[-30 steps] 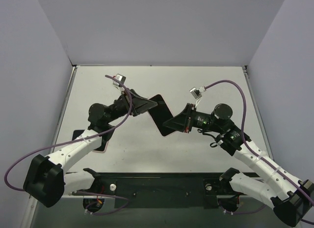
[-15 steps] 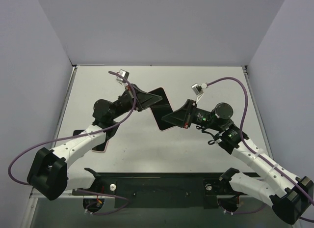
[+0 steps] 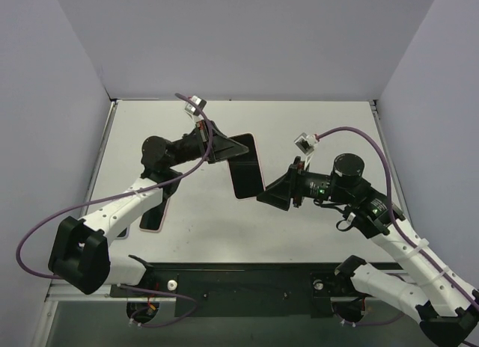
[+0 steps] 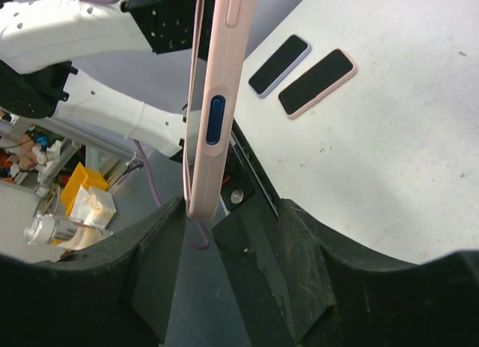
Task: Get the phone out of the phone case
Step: Pick up the phone at the center of the board, then remove the phone case from the phone.
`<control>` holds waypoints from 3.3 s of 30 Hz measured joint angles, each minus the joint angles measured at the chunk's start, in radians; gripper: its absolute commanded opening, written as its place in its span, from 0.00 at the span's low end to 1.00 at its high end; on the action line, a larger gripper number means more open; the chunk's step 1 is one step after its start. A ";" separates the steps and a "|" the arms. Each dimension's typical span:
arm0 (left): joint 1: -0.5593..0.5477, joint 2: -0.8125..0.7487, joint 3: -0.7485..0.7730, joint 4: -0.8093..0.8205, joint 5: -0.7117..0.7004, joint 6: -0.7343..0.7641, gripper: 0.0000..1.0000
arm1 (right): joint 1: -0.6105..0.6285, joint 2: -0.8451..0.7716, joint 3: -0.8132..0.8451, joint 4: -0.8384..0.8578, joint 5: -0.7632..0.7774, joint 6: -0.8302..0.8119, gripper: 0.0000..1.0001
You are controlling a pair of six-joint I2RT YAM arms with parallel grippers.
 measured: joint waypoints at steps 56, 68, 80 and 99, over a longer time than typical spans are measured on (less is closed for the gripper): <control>0.007 0.062 0.037 0.308 0.256 -0.360 0.00 | 0.134 0.344 0.378 -0.417 -0.332 -0.797 0.00; 0.042 0.021 -0.054 0.182 0.139 -0.157 0.00 | 0.166 0.181 0.093 -0.131 0.076 -0.483 0.80; 0.032 -0.193 -0.200 0.006 -0.318 0.004 0.00 | 0.202 -0.066 -0.359 0.360 0.419 -0.092 0.84; -0.105 -0.051 -0.335 0.238 -0.614 -0.132 0.00 | 0.263 0.028 -0.385 0.805 0.451 0.114 0.46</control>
